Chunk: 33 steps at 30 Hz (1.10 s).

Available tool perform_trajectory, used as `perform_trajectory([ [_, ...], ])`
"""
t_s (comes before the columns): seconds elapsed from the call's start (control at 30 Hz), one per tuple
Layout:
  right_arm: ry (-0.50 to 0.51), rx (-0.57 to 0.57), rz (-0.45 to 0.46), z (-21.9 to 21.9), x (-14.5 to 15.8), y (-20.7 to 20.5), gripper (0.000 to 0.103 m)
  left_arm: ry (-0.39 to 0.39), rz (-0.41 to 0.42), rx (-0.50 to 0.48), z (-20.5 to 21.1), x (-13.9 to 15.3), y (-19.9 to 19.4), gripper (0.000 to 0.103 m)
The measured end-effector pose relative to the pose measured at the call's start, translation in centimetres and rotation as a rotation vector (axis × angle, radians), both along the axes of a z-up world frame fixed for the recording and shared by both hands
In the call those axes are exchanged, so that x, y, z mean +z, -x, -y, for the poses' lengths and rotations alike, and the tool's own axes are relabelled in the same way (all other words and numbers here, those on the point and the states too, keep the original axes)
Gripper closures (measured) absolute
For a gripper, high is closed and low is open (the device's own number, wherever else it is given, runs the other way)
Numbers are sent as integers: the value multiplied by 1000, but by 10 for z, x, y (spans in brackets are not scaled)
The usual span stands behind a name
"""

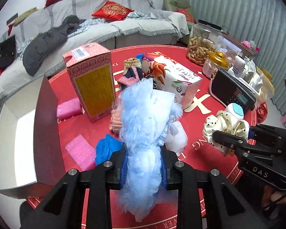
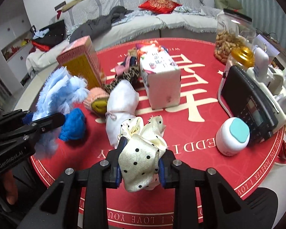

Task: Organize soft objects
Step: 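Lift both held items and carry them over to the open white box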

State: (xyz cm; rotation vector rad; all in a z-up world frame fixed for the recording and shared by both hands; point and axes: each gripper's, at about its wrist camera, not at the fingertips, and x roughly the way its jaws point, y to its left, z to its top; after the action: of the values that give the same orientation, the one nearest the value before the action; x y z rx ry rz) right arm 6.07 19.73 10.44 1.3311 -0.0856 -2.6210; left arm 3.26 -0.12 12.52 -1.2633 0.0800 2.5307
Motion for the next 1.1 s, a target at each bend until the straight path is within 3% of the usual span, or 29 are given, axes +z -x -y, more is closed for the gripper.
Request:
perform_trajectory([
  [0.17,9,2,-51,1,17,3,72,-49,-27,-15,-11,12,2,74],
  [0.3,-14,-17,-98,-2,35,9,72,-14,-14,10,-23,18,15,74],
  [0.4,-19,-45,-122,-11,47,14,72,63,-37,40,-31,27,26,74],
  [0.6,-13,-134,-119,-33,58,39,72,124,-94,-24,-57,45,46,74],
  [0.93,-40,-185,-91,-44,62,95,72,102,-3,30,-69,41,113,74],
  [1.1,-15,-203,-75,-45,64,122,72,89,-4,72,-59,51,136,74],
])
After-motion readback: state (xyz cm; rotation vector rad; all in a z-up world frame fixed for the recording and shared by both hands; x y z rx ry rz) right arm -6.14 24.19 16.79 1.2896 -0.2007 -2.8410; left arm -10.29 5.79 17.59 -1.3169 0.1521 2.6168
